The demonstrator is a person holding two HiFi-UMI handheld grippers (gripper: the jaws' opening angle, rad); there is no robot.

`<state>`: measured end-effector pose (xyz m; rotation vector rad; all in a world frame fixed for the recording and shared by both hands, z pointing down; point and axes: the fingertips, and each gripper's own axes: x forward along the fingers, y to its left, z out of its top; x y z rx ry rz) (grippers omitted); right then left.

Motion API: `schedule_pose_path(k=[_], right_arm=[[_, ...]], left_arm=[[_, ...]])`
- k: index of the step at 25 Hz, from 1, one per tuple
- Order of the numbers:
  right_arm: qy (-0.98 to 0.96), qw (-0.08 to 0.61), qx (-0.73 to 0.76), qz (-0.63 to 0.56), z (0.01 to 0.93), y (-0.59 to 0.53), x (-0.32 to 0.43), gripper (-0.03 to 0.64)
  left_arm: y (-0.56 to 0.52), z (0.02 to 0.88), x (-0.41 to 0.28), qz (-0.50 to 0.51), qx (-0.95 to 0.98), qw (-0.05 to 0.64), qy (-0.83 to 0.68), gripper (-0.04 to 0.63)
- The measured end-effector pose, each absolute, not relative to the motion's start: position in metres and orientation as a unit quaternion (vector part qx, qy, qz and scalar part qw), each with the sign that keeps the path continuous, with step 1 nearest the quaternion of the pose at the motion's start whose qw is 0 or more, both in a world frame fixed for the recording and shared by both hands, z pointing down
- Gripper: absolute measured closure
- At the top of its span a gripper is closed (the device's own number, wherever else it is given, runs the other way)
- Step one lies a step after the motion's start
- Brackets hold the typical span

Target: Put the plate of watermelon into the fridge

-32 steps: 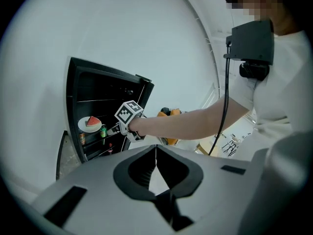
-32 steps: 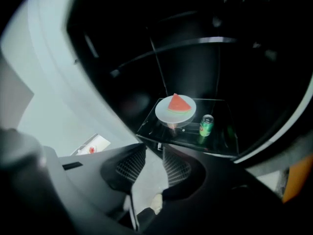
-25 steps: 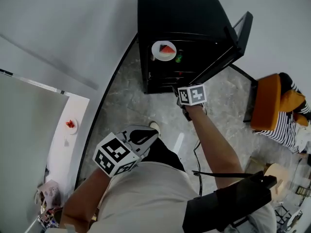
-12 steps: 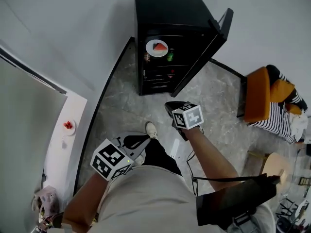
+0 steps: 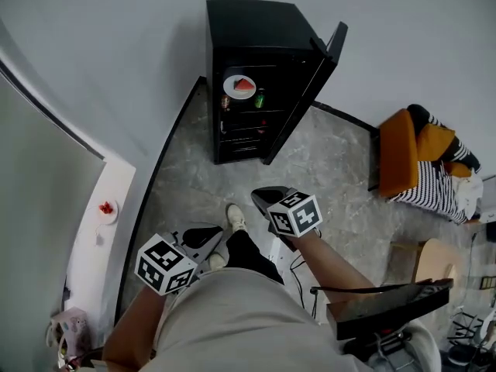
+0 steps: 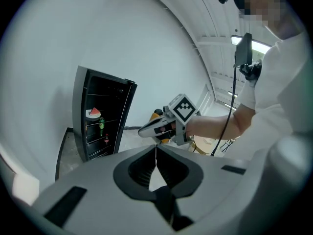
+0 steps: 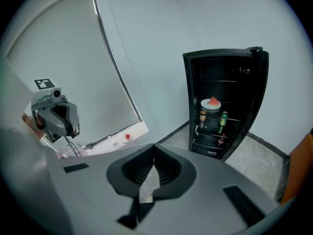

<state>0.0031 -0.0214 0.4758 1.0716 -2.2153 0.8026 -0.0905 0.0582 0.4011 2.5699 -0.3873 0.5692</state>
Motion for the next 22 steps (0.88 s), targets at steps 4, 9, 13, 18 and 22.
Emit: schedule_pose_path(k=[4, 9, 13, 18, 22], right_arm=[[-0.83, 0.275, 0.386, 0.295, 0.466, 0.005, -0.006, 0.601], [-0.834, 0.278, 0.38, 0.289, 0.461, 0.031, -0.016, 0.601], [-0.838, 0.28, 0.372, 0.284, 0.458, 0.045, -0.025, 0.601], [-0.842, 0.283, 0.365, 0.279, 0.458, 0.061, -0.034, 0.601], [-0.842, 0.282, 0.364, 0.279, 0.457, 0.068, -0.035, 0.603]], left_arm=[[0.07, 0.402, -0.095, 0.207, 0.938, 0.24, -0.143, 0.581], [0.086, 0.405, -0.1, 0.207, 0.938, 0.24, -0.138, 0.581], [0.091, 0.407, -0.105, 0.206, 0.938, 0.241, -0.139, 0.581], [0.1, 0.412, -0.111, 0.207, 0.937, 0.245, -0.141, 0.581], [0.103, 0.414, -0.111, 0.208, 0.936, 0.246, -0.141, 0.581]])
